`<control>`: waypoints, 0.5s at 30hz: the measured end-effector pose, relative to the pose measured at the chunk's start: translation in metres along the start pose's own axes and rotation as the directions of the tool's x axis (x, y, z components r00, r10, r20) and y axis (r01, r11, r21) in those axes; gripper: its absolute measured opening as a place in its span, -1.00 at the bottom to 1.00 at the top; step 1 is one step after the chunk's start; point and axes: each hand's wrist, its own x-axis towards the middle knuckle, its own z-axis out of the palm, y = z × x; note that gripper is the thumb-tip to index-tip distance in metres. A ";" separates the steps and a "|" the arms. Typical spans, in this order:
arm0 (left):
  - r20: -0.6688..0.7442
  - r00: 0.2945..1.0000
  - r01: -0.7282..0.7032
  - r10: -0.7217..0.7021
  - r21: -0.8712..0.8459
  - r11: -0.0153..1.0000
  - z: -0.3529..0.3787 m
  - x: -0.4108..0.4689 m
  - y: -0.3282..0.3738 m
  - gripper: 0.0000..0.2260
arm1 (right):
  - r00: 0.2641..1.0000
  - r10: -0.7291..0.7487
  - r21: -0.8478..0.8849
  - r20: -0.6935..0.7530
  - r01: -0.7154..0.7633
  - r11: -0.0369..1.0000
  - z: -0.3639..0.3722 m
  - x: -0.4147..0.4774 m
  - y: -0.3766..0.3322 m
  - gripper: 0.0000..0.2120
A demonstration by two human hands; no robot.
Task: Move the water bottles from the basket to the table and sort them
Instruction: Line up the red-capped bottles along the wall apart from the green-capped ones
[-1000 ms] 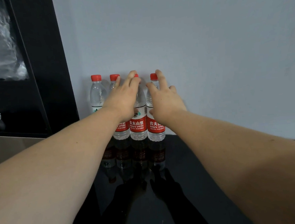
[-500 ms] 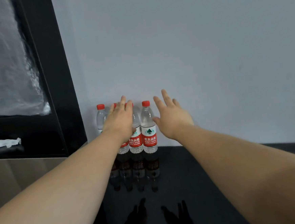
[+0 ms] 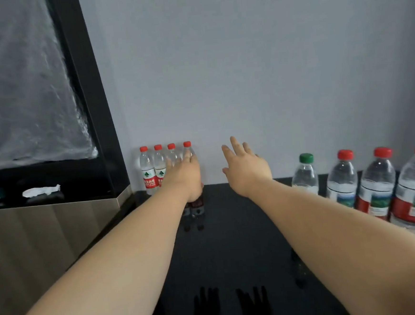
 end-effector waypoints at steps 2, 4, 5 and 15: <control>-0.012 1.000 -0.028 0.028 -0.018 0.999 -0.003 -0.020 0.024 -0.23 | 1.000 0.005 -0.017 -0.013 -0.005 1.000 -0.010 -0.021 0.012 -0.41; -0.015 0.998 -0.066 0.066 -0.024 0.998 -0.005 -0.040 0.050 -0.26 | 0.999 0.024 -0.013 -0.024 -0.024 1.000 -0.017 -0.042 0.025 -0.41; -0.032 0.996 -0.082 0.081 -0.024 0.996 -0.005 -0.047 0.064 -0.27 | 0.999 0.031 -0.014 -0.036 -0.032 0.999 -0.019 -0.051 0.032 -0.42; -0.263 0.917 -0.326 0.301 -0.056 0.944 -0.002 -0.073 0.184 -0.47 | 0.973 0.197 -0.052 -0.124 -0.205 0.977 -0.024 -0.132 0.142 -0.40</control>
